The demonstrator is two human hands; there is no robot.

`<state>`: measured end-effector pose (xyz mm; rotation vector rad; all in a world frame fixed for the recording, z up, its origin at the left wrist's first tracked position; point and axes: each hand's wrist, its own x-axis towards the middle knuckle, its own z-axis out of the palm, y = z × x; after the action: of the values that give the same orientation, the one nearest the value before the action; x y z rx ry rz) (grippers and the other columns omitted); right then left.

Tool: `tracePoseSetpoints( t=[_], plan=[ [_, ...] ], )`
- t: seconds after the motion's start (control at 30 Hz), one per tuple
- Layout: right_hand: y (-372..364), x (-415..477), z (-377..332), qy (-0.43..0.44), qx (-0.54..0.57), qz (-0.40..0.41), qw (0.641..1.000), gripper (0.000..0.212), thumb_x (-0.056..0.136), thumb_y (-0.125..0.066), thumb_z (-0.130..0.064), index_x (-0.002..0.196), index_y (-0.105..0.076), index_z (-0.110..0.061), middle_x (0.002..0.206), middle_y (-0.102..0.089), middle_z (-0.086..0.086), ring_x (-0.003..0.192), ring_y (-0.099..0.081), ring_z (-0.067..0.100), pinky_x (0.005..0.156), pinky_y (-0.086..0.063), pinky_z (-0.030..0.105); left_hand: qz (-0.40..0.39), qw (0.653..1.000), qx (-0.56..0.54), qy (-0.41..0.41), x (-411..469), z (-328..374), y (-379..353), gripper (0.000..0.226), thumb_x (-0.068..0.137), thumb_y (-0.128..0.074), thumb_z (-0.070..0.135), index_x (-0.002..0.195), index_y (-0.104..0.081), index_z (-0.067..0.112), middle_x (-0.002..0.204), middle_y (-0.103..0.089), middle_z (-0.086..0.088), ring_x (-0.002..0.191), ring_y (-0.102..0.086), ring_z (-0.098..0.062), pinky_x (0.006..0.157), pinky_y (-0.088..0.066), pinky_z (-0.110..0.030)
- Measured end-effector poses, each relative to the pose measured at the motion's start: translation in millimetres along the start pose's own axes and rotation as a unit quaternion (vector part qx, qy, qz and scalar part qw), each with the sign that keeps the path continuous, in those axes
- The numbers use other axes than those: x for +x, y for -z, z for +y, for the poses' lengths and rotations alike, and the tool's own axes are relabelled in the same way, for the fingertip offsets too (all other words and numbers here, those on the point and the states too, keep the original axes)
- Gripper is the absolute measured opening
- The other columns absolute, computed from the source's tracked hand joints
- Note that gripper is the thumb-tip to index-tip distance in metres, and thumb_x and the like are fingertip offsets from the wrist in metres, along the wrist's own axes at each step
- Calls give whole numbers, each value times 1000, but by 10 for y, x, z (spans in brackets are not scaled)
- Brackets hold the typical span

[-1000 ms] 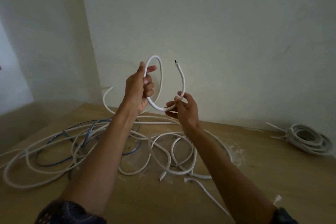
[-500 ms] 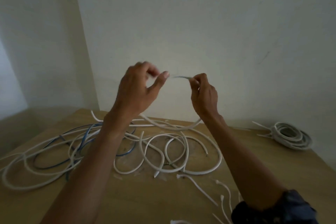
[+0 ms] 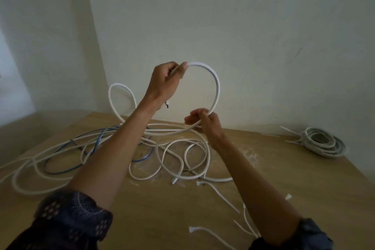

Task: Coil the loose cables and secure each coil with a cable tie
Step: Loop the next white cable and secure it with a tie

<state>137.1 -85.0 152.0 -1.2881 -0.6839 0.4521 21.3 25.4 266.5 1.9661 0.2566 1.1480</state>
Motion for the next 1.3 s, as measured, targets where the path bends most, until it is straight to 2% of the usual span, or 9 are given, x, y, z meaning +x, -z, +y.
tracePoseSetpoints(
  t=[0.17, 0.3, 0.43, 0.57, 0.77, 0.87, 0.97, 1.03, 1.3],
  plan=[
    [-135, -130, -27, -46, 61, -189, 979, 19, 107, -48, -21, 100, -63, -10, 109, -74, 16, 106, -71, 30, 88, -55, 51, 88, 967, -230, 72, 127, -3, 153, 37, 106, -53, 34, 72, -49, 20, 49, -31, 10, 41, -22, -6, 38, -19, -20],
    [56, 79, -197, 61, 81, 31, 994, 10, 105, -51, -13, 108, -58, -7, 75, -69, 10, 69, -72, 25, 68, -61, 44, 116, 968, -208, 77, 184, -32, 503, 8, 107, -44, 14, 104, -50, 19, 64, -46, 3, 45, -33, -8, 41, -31, -21],
    [319, 337, -466, 126, 38, 163, 978, 11, 104, -57, -19, 103, -62, -10, 66, -59, 5, 49, -51, 13, 50, -50, 31, 44, 985, 100, -131, -71, -303, 614, 15, 105, -45, 11, 111, -59, 14, 86, -56, 3, 69, -58, -12, 67, -60, -40],
    [387, 507, -709, 156, 31, 193, 968, 12, 103, -58, -23, 101, -65, -13, 63, -59, 2, 48, -46, 13, 48, -42, 30, -105, 928, 287, -212, -318, -509, 338, 35, 98, -56, 11, 133, -59, 12, 107, -51, -5, 98, -52, -17, 86, -44, -29],
    [482, 521, -801, 189, -6, 207, 960, 16, 102, -59, -23, 104, -66, -8, 64, -62, 0, 52, -49, 15, 50, -45, 27, -3, 721, 592, -360, -289, -373, 171, 35, 92, -66, 49, 90, -66, 14, 99, -56, -9, 92, -52, -31, 79, -40, -45],
    [555, 556, -797, 184, -23, 222, 957, 18, 101, -62, -22, 98, -70, -7, 64, -63, -2, 50, -48, 13, 52, -46, 29, -152, 762, 437, -453, -399, -346, 52, 37, 101, -54, 46, 80, -56, 16, 85, -58, -4, 78, -58, -26, 76, -46, -41],
    [562, 557, -704, 169, -39, 242, 955, 20, 98, -66, -27, 95, -73, -9, 65, -65, -3, 51, -51, 12, 55, -47, 30, -136, 944, 174, -245, -540, -292, -117, 48, 103, -44, 49, 64, -37, 22, 56, -35, 8, 50, -35, -11, 51, -34, -30],
    [541, 536, -645, 156, -32, 265, 951, 23, 97, -68, -30, 88, -73, -10, 64, -65, -4, 56, -53, 15, 60, -48, 32, -71, 995, -42, -53, -571, -259, -220, 55, 103, -41, 53, 57, -30, 26, 52, -26, 8, 48, -23, -10, 48, -21, -28],
    [155, -9, -865, 230, -4, 232, 945, 18, 98, -63, -17, 89, -73, -4, 64, -63, -3, 58, -53, 8, 57, -45, 26, 31, 803, -527, 276, -581, -589, -538, 39, 109, -33, 37, 78, -48, 18, 51, -26, 6, 40, -23, -9, 42, -25, -20]
  ],
)
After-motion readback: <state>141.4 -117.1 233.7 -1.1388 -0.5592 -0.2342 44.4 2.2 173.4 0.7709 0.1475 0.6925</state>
